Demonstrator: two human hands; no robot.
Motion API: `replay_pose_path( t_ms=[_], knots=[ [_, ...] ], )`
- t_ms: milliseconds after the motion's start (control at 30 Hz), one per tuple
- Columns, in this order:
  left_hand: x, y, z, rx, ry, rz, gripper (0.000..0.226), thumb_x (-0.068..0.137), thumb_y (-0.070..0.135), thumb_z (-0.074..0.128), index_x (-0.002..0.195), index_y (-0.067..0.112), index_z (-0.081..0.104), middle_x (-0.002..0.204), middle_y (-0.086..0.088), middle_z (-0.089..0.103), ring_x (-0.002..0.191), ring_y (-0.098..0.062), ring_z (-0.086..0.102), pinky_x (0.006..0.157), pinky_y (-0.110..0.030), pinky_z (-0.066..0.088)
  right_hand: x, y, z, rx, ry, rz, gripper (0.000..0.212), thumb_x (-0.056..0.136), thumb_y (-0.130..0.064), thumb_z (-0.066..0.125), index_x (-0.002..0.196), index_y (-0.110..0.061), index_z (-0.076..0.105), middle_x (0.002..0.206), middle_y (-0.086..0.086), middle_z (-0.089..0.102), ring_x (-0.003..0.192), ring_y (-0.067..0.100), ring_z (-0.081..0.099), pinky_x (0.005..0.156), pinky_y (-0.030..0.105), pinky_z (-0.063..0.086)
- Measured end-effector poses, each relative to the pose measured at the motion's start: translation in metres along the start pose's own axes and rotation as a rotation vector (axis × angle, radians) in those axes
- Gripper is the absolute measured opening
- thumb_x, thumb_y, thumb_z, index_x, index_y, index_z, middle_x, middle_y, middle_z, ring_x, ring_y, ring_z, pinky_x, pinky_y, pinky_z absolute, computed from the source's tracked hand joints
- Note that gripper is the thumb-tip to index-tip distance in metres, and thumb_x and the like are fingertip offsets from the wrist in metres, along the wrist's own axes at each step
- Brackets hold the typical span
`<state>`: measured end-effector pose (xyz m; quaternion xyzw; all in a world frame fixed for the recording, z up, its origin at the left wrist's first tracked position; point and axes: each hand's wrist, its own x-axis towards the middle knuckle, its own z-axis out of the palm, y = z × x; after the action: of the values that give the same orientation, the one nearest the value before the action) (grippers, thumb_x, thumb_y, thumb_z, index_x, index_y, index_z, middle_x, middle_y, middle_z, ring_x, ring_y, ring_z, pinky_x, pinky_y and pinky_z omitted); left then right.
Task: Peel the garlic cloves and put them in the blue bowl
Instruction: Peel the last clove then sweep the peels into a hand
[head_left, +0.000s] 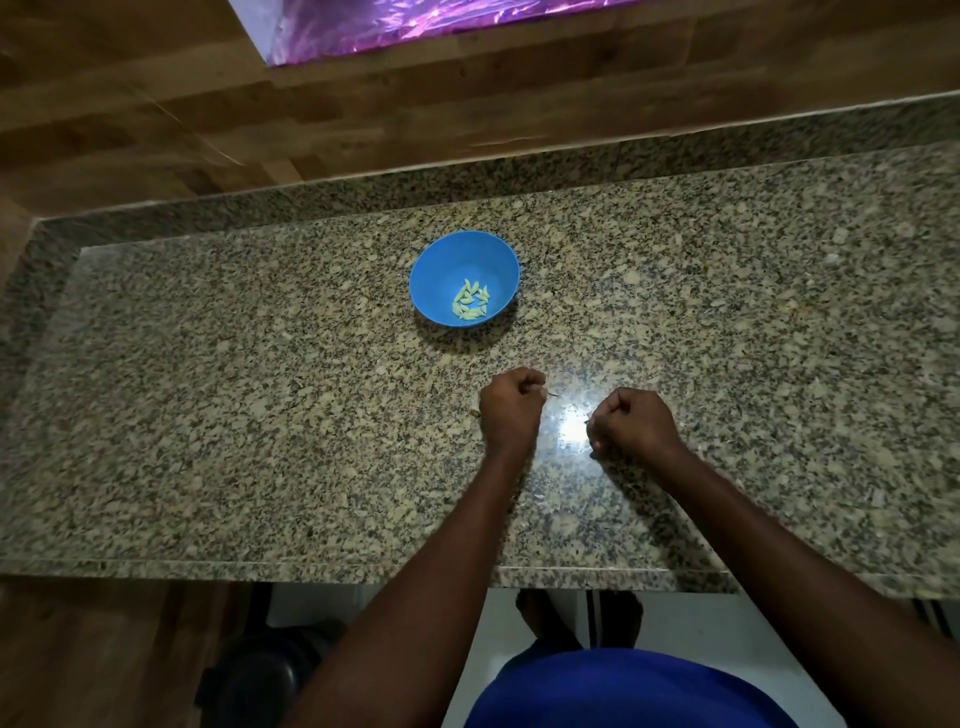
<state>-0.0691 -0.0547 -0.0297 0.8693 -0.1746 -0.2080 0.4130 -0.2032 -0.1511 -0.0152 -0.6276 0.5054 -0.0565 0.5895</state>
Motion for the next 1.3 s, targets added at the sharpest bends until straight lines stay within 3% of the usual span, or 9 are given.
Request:
replay_pose_path(
  t_ms=[233,367,500,733,867,967,1067,1167,1300],
  knots=[
    [-0.025,-0.009,-0.005,0.124,0.017,0.142,0.021,0.092,0.000,0.060,0.101,0.008,0.078,0.097,-0.004,0.075,0.087,-0.016,0.065,0.075,-0.022,0.046,-0.003,0.006,-0.018,0.037,-0.044,0.007,0.021,0.078,0.012,0.061,0.076,-0.003,0.074,0.065,0.020,0.069,0.054,0.030,0.064,0.060,0.050,0.062],
    [-0.047,-0.001,0.009,0.338,-0.110,0.370,0.012,0.084,0.003,0.057,0.075,0.010,0.056,0.082,-0.006,0.056,0.081,-0.023,0.051,0.068,-0.039,0.042,-0.009,0.008,-0.023,-0.012,0.003,-0.037,0.021,0.078,0.013,0.065,0.071,-0.003,0.076,0.064,0.013,0.072,0.054,0.029,0.068,0.061,0.048,0.063],
    [-0.068,-0.007,0.023,0.425,-0.150,0.519,0.016,0.088,0.001,0.066,0.101,0.008,0.064,0.103,-0.005,0.056,0.092,-0.013,0.041,0.067,-0.019,0.032,-0.013,0.018,-0.033,-0.118,0.061,-0.049,0.015,0.083,-0.001,0.073,0.070,-0.008,0.077,0.055,0.001,0.070,0.056,0.022,0.072,0.065,0.043,0.064],
    [-0.080,-0.026,0.012,0.556,-0.185,0.713,0.021,0.084,0.015,0.077,0.096,0.008,0.060,0.098,-0.006,0.058,0.087,-0.025,0.050,0.071,-0.034,0.035,-0.026,0.032,-0.047,-0.567,0.055,-0.329,0.003,0.079,-0.012,0.077,0.079,-0.014,0.078,0.077,0.002,0.075,0.074,0.019,0.070,0.071,0.030,0.055],
    [-0.085,-0.042,-0.005,0.595,-0.213,0.672,0.043,0.083,0.034,0.077,0.117,0.011,0.065,0.113,-0.002,0.062,0.099,-0.022,0.053,0.081,-0.036,0.044,-0.039,0.048,-0.039,-0.730,-0.002,-0.447,0.021,0.074,-0.019,0.083,0.076,-0.015,0.062,0.080,0.000,0.056,0.073,0.022,0.056,0.061,0.030,0.036],
    [-0.097,-0.054,-0.013,0.612,-0.184,0.609,0.050,0.080,0.034,0.080,0.122,0.013,0.065,0.115,-0.002,0.062,0.098,-0.019,0.051,0.079,-0.033,0.047,-0.045,0.056,-0.030,-0.781,-0.034,-0.489,0.024,0.074,-0.016,0.084,0.078,-0.012,0.060,0.081,0.002,0.055,0.071,0.022,0.054,0.060,0.032,0.040],
    [-0.116,-0.057,-0.001,0.421,-0.110,0.397,0.010,0.093,0.021,0.066,0.097,0.012,0.064,0.098,-0.002,0.060,0.082,-0.006,0.048,0.069,-0.026,0.043,-0.053,0.065,-0.021,-0.788,0.007,-0.540,0.019,0.076,0.003,0.069,0.073,-0.012,0.058,0.074,0.003,0.055,0.066,0.023,0.055,0.057,0.037,0.046],
    [-0.119,-0.048,0.012,0.389,-0.037,0.308,0.015,0.090,0.003,0.058,0.076,0.008,0.056,0.081,-0.005,0.054,0.068,-0.005,0.039,0.062,-0.029,0.033,-0.048,0.068,-0.016,-0.741,0.077,-0.517,0.019,0.076,0.006,0.061,0.069,-0.012,0.058,0.068,0.003,0.055,0.060,0.023,0.053,0.055,0.039,0.047],
    [-0.106,-0.028,0.014,0.423,-0.035,0.335,0.016,0.083,-0.003,0.067,0.081,0.013,0.070,0.082,-0.002,0.062,0.073,-0.016,0.055,0.060,-0.032,0.045,-0.034,0.058,-0.013,-0.550,0.174,-0.456,0.016,0.082,-0.002,0.063,0.072,-0.014,0.066,0.068,0.001,0.065,0.061,0.017,0.059,0.057,0.035,0.050]
  ],
)
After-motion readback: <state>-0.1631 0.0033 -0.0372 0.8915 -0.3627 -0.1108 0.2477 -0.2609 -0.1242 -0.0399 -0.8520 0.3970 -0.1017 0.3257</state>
